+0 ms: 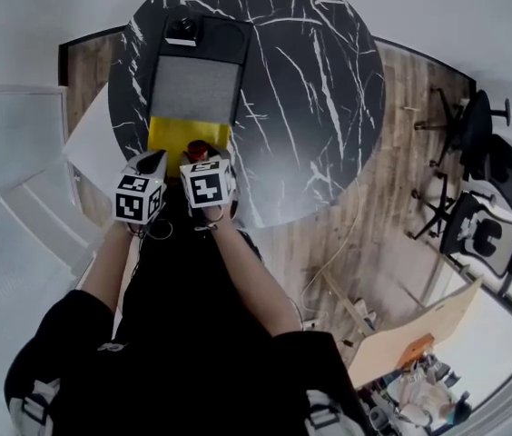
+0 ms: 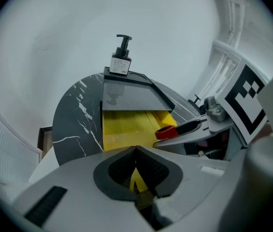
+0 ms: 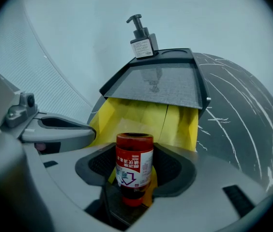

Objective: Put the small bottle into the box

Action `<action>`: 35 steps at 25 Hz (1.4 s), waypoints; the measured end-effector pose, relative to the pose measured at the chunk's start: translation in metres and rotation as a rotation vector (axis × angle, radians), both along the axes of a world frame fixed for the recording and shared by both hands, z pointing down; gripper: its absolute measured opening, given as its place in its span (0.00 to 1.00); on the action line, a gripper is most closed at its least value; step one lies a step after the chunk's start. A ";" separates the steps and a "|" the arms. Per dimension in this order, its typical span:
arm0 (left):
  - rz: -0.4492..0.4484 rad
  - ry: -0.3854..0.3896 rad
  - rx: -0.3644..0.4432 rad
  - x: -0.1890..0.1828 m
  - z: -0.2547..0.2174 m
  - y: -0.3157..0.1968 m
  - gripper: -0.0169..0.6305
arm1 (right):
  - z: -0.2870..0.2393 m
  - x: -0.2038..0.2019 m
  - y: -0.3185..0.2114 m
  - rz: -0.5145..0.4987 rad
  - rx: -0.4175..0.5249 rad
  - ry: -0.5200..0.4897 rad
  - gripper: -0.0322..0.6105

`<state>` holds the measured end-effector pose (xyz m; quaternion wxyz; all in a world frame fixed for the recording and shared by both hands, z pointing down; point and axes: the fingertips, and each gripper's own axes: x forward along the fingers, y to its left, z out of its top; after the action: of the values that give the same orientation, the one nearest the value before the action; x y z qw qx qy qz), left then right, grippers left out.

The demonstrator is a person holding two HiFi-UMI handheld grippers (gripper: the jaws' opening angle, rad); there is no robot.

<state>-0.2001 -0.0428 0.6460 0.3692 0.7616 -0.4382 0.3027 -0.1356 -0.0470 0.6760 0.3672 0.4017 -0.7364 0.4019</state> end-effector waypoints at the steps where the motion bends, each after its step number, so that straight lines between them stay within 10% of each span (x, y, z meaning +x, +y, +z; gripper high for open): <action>1: -0.004 -0.002 0.003 0.001 -0.001 0.002 0.03 | -0.001 0.000 -0.001 -0.002 0.004 -0.009 0.39; 14: -0.070 -0.026 0.068 0.022 -0.031 0.027 0.03 | -0.045 0.034 0.008 0.020 0.154 -0.126 0.43; 35: -0.116 -0.067 0.315 0.084 -0.135 0.087 0.03 | -0.158 0.102 0.066 0.060 0.470 -0.248 0.05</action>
<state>-0.1165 0.0440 0.5112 0.2473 0.7731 -0.5353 0.2337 -0.0338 0.0192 0.5176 0.1589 0.4452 -0.8366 0.2768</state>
